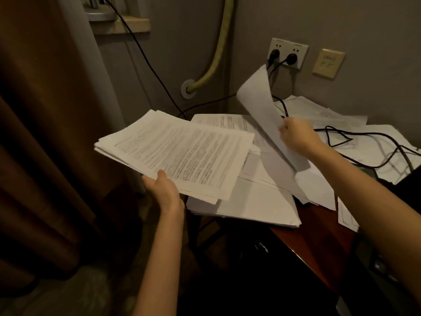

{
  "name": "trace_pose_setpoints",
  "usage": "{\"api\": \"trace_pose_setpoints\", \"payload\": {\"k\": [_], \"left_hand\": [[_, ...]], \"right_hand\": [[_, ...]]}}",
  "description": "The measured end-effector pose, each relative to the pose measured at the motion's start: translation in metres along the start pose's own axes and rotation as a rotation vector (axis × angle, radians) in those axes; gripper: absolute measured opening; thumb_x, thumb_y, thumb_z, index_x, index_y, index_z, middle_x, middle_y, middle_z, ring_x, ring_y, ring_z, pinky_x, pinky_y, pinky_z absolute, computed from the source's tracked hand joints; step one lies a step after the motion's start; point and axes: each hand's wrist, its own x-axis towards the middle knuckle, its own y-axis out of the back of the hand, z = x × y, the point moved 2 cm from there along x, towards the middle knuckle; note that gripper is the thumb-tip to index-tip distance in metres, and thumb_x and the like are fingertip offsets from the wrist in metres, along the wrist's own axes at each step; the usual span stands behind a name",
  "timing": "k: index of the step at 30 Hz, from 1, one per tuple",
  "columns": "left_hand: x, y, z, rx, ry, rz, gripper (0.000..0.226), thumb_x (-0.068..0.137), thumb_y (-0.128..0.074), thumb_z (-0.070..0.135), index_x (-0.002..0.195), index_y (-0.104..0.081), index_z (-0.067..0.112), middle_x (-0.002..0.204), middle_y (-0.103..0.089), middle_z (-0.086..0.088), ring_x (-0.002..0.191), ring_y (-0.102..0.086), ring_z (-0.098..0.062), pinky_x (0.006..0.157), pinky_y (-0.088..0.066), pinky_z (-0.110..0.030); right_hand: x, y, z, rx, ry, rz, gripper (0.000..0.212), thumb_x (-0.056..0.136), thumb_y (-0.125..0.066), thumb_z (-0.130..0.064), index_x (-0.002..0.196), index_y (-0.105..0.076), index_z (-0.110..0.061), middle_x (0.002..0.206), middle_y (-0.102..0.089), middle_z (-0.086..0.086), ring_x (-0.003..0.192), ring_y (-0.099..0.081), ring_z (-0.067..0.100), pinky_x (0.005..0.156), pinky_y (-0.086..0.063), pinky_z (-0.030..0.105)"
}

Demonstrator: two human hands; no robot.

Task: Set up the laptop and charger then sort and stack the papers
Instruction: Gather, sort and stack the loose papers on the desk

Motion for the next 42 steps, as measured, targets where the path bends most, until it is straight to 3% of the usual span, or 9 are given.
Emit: {"api": "trace_pose_setpoints", "payload": {"k": [5,11,14,17,20,23,28,36,42], "left_hand": [[-0.002,0.000,-0.002,0.117,-0.010,-0.078,0.039,0.100,-0.036,0.000,0.138,-0.034,0.007,0.135,-0.051,-0.012,0.119,-0.055,-0.026,0.098,-0.049,-0.042],[-0.006,-0.001,0.001,0.096,0.021,-0.058,0.048,0.099,-0.045,0.039,0.137,-0.039,0.011,0.117,-0.052,0.002,0.102,-0.054,-0.012,0.067,-0.044,-0.013],[0.004,0.003,-0.002,0.207,-0.012,-0.085,0.042,0.098,-0.051,0.024,0.135,-0.042,0.006,0.121,-0.057,-0.004,0.104,-0.056,-0.015,0.067,-0.048,-0.010],[0.011,0.010,-0.009,0.170,0.035,-0.058,0.039,0.096,-0.037,-0.004,0.135,-0.037,-0.001,0.125,-0.054,-0.011,0.109,-0.056,-0.022,0.077,-0.051,-0.022],[0.012,0.017,-0.013,0.057,0.043,0.016,0.042,0.095,-0.030,-0.006,0.136,-0.033,0.002,0.125,-0.053,-0.011,0.103,-0.059,-0.020,0.073,-0.054,-0.022],[0.012,0.020,-0.010,-0.094,0.056,0.106,0.045,0.097,-0.027,-0.005,0.141,-0.028,0.008,0.124,-0.052,-0.010,0.098,-0.060,-0.016,0.075,-0.056,-0.022],[0.019,0.027,-0.010,-0.212,0.067,0.234,0.046,0.105,-0.022,0.015,0.149,-0.013,0.018,0.133,-0.047,-0.007,0.115,-0.052,-0.016,0.103,-0.039,-0.033],[0.024,0.026,-0.013,-0.246,0.045,0.283,0.045,0.103,-0.020,0.008,0.146,-0.014,0.016,0.131,-0.044,-0.007,0.115,-0.047,-0.015,0.108,-0.033,-0.038],[0.023,0.026,-0.005,-0.321,-0.051,0.315,0.038,0.099,-0.028,-0.001,0.122,-0.021,0.029,0.114,-0.048,0.004,0.106,-0.052,-0.008,0.102,-0.040,-0.033]], "right_hand": [[-0.032,0.018,-0.073,-0.161,0.322,0.254,0.024,0.097,-0.045,-0.024,0.100,-0.064,-0.010,0.093,-0.067,0.014,0.076,-0.061,0.030,0.066,-0.051,0.041],[-0.098,-0.019,-0.165,-0.330,0.673,-0.004,0.019,0.086,-0.058,-0.032,0.093,-0.068,-0.017,0.077,-0.062,0.002,0.070,-0.062,0.025,0.057,-0.042,0.030],[-0.114,-0.033,-0.175,-0.237,0.824,-0.048,0.023,0.085,-0.057,-0.043,0.084,-0.067,-0.022,0.067,-0.064,0.001,0.060,-0.060,0.022,0.053,-0.041,0.028],[-0.096,-0.037,-0.162,0.016,0.602,-0.392,0.043,0.099,-0.035,-0.046,0.093,-0.066,-0.017,0.082,-0.066,0.000,0.075,-0.060,0.016,0.074,-0.050,0.034],[-0.057,-0.039,-0.127,0.252,0.427,-0.195,0.027,0.097,-0.048,-0.028,0.120,-0.062,-0.019,0.115,-0.066,0.000,0.100,-0.062,0.015,0.091,-0.050,0.037],[-0.017,-0.046,-0.083,0.206,0.200,-0.022,0.039,0.094,-0.055,-0.021,0.133,-0.050,-0.018,0.133,-0.055,0.003,0.119,-0.052,0.021,0.098,-0.043,0.036],[0.007,-0.069,-0.046,-0.030,0.117,-0.291,0.078,0.083,-0.059,-0.057,0.146,-0.030,-0.022,0.148,-0.037,0.007,0.131,-0.040,0.027,0.105,-0.037,0.043],[0.010,-0.066,-0.050,-0.341,0.306,-0.132,0.065,0.087,-0.039,-0.067,0.135,-0.043,-0.024,0.101,-0.067,0.003,0.080,-0.059,0.018,0.068,-0.047,0.030],[0.009,-0.069,-0.050,-0.365,0.287,-0.148,0.078,0.077,-0.030,-0.081,0.120,-0.051,-0.019,0.091,-0.064,0.001,0.078,-0.057,0.019,0.066,-0.044,0.030]]}}
